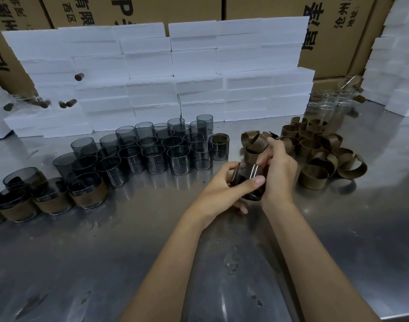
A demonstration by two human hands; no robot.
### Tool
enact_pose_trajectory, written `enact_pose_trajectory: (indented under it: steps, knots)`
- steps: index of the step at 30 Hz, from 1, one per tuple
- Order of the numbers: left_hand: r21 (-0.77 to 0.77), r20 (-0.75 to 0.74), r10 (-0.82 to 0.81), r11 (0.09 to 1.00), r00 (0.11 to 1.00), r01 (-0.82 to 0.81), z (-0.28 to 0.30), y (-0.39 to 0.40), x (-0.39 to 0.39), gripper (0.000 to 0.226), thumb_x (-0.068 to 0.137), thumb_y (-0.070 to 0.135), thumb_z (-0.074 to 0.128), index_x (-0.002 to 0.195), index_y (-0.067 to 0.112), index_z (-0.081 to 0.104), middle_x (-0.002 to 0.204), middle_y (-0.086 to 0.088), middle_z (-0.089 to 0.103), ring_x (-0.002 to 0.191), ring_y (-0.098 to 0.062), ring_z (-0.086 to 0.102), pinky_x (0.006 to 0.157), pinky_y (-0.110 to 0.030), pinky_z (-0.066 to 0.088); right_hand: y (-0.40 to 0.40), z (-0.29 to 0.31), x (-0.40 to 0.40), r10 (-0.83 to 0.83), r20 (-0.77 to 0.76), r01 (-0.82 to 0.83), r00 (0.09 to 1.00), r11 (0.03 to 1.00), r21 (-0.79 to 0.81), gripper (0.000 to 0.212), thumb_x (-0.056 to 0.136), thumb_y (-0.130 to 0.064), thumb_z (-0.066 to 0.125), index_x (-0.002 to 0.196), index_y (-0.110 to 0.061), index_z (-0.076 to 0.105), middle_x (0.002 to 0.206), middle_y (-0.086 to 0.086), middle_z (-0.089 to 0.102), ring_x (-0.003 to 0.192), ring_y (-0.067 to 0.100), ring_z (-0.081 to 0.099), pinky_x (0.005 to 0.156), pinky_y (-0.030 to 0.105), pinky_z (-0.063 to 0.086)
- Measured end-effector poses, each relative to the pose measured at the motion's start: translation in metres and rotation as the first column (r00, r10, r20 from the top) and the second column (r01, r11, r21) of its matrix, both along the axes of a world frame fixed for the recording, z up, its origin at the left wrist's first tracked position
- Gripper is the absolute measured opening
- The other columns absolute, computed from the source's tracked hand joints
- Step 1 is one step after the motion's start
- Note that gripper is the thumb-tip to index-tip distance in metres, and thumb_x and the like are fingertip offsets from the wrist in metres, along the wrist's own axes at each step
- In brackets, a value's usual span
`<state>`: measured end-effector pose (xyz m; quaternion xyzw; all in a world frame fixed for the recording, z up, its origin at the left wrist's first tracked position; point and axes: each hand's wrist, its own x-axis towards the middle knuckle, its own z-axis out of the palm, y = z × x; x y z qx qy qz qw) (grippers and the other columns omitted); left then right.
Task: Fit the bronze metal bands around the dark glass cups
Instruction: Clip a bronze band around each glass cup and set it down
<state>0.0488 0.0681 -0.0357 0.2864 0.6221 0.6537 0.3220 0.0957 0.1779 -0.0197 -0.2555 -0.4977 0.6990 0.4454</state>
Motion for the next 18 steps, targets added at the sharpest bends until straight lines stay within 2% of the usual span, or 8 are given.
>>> enact_pose_trajectory:
  steps: [2, 4, 6, 9, 11, 13, 16, 18]
  knots:
    - [0.090, 0.073, 0.071, 0.993, 0.995, -0.078, 0.001, 0.003, 0.001, 0.068, 0.070, 0.028, 0.090, 0.127, 0.019, 0.054, 0.110, -0.004, 0.073, 0.095, -0.025, 0.074, 0.072, -0.039, 0.062, 0.003, 0.001, 0.001, 0.104, -0.094, -0.111, 0.990, 0.991, -0.076, 0.043, 0.097, -0.032, 0.055, 0.057, -0.019, 0.067, 0.064, 0.003, 0.063, 0.065, 0.015, 0.058, 0.075, 0.033, 0.048]
    - [0.239, 0.254, 0.117, 0.954, 0.960, -0.180, 0.004, 0.003, -0.003, 0.062, 0.072, 0.020, 0.089, 0.124, 0.008, 0.056, 0.108, -0.008, 0.075, 0.105, -0.032, 0.070, 0.088, -0.043, 0.062, 0.004, 0.000, -0.001, 0.251, -0.172, -0.273, 0.953, 0.955, -0.116, 0.038, 0.101, -0.031, 0.045, 0.095, -0.007, 0.073, 0.090, 0.010, 0.073, 0.085, 0.019, 0.064, 0.084, 0.034, 0.048]
    - [0.380, 0.398, 0.048, 0.900, 0.916, -0.212, 0.009, -0.001, -0.008, 0.043, 0.080, 0.021, 0.075, 0.117, 0.000, 0.065, 0.111, -0.018, 0.072, 0.109, -0.035, 0.068, 0.086, -0.037, 0.062, 0.001, -0.002, -0.003, 0.379, -0.182, -0.403, 0.907, 0.907, -0.119, 0.045, 0.102, -0.029, 0.037, 0.123, -0.001, 0.067, 0.104, 0.010, 0.072, 0.094, 0.018, 0.063, 0.080, 0.031, 0.047]
    - [0.471, 0.527, -0.086, 0.858, 0.846, -0.206, 0.012, -0.009, -0.017, 0.044, 0.092, 0.026, 0.065, 0.121, -0.007, 0.067, 0.128, -0.030, 0.065, 0.118, -0.048, 0.063, 0.079, -0.031, 0.062, -0.008, -0.006, -0.005, 0.540, -0.141, -0.554, 0.829, 0.828, -0.084, 0.041, 0.098, -0.024, 0.040, 0.123, -0.006, 0.067, 0.106, 0.011, 0.069, 0.097, 0.022, 0.062, 0.077, 0.028, 0.048]
    - [0.519, 0.551, -0.143, 0.830, 0.822, -0.203, 0.012, -0.013, -0.021, 0.054, 0.095, 0.029, 0.060, 0.132, -0.010, 0.057, 0.135, -0.032, 0.060, 0.124, -0.052, 0.059, 0.080, -0.031, 0.062, -0.011, -0.008, -0.006, 0.586, -0.062, -0.588, 0.808, 0.808, -0.024, 0.035, 0.092, -0.027, 0.047, 0.113, -0.012, 0.070, 0.107, 0.011, 0.069, 0.106, 0.023, 0.060, 0.086, 0.033, 0.049]
    - [0.551, 0.559, -0.154, 0.803, 0.815, -0.227, 0.011, -0.014, -0.026, 0.052, 0.099, 0.032, 0.056, 0.133, -0.008, 0.056, 0.133, -0.030, 0.062, 0.122, -0.047, 0.062, 0.081, -0.032, 0.062, -0.013, -0.008, -0.006, 0.594, 0.033, -0.595, 0.804, 0.802, 0.048, 0.031, 0.085, -0.031, 0.055, 0.108, -0.021, 0.074, 0.109, 0.003, 0.073, 0.111, 0.017, 0.063, 0.096, 0.036, 0.049]
    - [0.524, 0.512, -0.063, 0.813, 0.856, -0.253, 0.007, -0.013, -0.031, 0.054, 0.108, 0.041, 0.040, 0.137, -0.003, 0.055, 0.136, -0.024, 0.063, 0.126, -0.034, 0.063, 0.091, -0.037, 0.060, -0.018, -0.008, -0.006, 0.551, 0.125, -0.565, 0.825, 0.813, 0.142, 0.054, 0.086, -0.032, 0.068, 0.139, -0.027, 0.062, 0.126, -0.005, 0.072, 0.123, 0.008, 0.064, 0.104, 0.031, 0.048]
    - [0.448, 0.446, 0.038, 0.856, 0.894, -0.260, 0.005, -0.012, -0.032, 0.061, 0.108, 0.049, 0.032, 0.139, 0.001, 0.055, 0.134, -0.022, 0.065, 0.126, -0.032, 0.063, 0.097, -0.038, 0.058, -0.021, -0.009, -0.005, 0.485, 0.135, -0.503, 0.864, 0.837, 0.213, 0.056, 0.091, -0.028, 0.076, 0.144, -0.027, 0.058, 0.126, -0.006, 0.073, 0.120, 0.001, 0.064, 0.097, 0.020, 0.050]
